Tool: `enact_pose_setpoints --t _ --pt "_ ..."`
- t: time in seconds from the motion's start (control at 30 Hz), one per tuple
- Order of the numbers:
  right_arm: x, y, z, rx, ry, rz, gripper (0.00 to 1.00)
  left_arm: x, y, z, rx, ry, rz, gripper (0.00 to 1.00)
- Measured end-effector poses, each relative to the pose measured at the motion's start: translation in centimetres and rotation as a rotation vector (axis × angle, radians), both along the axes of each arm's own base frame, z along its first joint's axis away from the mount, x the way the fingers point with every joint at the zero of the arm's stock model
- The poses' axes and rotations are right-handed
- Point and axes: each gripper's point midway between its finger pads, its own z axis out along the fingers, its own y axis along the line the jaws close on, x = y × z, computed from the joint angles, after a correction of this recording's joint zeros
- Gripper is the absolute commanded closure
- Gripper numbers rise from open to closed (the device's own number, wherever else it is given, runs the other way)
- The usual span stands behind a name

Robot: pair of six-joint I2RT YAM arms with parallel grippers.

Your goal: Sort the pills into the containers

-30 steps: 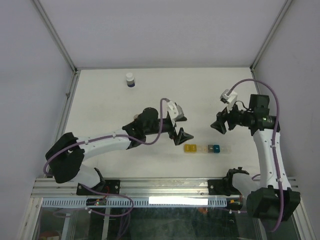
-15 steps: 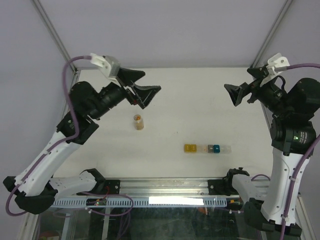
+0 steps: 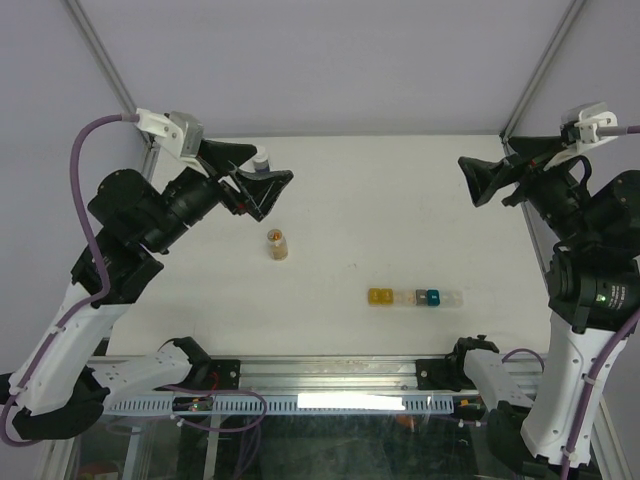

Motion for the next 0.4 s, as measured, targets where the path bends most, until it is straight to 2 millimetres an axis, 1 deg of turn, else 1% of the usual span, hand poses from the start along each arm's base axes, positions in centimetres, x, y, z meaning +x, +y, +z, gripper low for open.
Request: enact_pose_setpoints --t 0.1,0.2,0.4 --pt "0.0 0.1 -0.1 0.000 0.002 0.005 0.01 0.6 -0.5 -1.5 0.035 0.037 0.000 0.01" --pt "0.1 0.1 -0.3 0.001 0.008 0.005 0.01 0.8 -0.7 -2.6 0.058 0.060 0.000 0.01" --pt "0.1 0.0 -0.4 0.001 0.009 0.001 0.01 0.7 -0.6 -2.6 0.058 0.059 0.001 0.01"
